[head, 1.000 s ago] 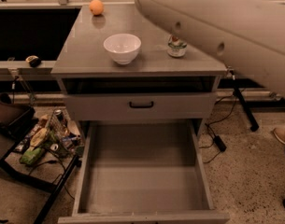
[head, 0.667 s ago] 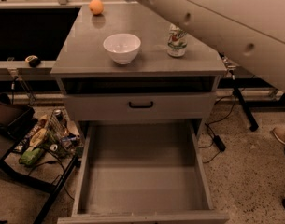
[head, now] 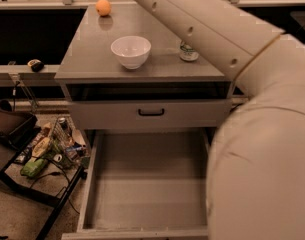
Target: Pick blue plastic bottle from middle drawer and place on counter
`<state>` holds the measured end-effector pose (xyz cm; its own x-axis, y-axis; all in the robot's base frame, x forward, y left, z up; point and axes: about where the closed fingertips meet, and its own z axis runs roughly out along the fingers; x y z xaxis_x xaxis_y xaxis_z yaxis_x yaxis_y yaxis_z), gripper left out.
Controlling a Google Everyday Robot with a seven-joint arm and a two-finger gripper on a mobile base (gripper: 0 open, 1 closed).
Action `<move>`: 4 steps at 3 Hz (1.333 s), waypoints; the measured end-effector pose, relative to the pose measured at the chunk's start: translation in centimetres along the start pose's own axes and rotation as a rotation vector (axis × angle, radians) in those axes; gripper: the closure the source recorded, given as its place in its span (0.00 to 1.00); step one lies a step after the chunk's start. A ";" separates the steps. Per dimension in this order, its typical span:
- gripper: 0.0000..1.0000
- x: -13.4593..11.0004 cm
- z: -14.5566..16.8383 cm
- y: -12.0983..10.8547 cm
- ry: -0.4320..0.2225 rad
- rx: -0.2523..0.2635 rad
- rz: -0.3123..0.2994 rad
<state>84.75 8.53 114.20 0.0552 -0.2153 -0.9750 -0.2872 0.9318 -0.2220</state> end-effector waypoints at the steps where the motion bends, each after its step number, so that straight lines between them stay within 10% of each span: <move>1: 1.00 -1.0 0.8 -1.2 -0.022 0.019 0.026; 4: 1.00 0.6 2.8 -2.1 0.001 0.074 -0.039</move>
Offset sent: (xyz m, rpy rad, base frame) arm 0.0123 -0.0067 0.0101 0.0322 -0.0150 -0.0138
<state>88.09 7.29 114.06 0.0639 -0.2526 -0.9655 -0.2134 0.9416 -0.2605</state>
